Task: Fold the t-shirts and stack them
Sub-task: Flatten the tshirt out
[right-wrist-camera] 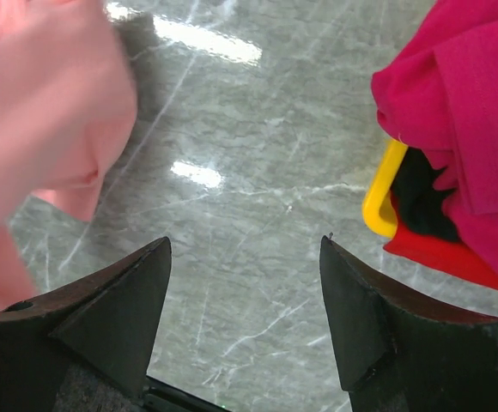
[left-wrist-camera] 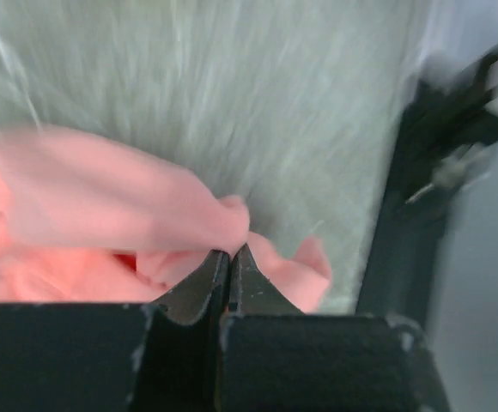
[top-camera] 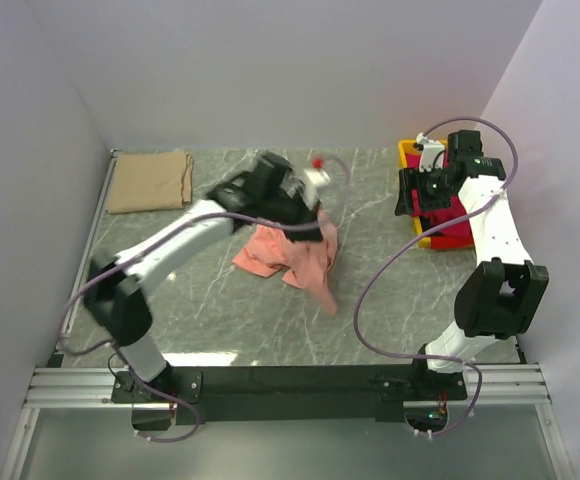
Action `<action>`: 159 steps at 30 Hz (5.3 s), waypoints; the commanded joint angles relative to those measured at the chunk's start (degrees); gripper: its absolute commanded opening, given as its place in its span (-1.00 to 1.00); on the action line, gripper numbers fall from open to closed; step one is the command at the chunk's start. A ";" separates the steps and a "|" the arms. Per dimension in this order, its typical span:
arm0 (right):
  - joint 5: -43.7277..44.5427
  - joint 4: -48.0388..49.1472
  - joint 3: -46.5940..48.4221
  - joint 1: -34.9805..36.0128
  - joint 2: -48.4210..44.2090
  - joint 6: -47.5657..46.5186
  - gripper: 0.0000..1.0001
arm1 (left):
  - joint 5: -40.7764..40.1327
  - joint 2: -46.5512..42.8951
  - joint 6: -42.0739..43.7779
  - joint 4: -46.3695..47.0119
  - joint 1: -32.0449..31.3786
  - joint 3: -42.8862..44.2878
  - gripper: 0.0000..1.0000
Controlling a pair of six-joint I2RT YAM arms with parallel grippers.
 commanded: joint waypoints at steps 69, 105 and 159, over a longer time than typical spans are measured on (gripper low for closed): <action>1.62 5.07 42.08 10.27 17.15 -2.74 -1.00 | 9.21 8.44 10.62 -7.75 52.01 27.11 -0.99; 0.68 13.59 -31.47 43.74 -33.99 -21.56 -1.00 | 19.93 -38.29 24.51 3.70 38.31 -38.05 0.74; -4.07 48.83 -42.45 58.34 -35.33 -41.59 -0.97 | -6.50 -56.13 19.48 16.28 21.22 -45.45 0.61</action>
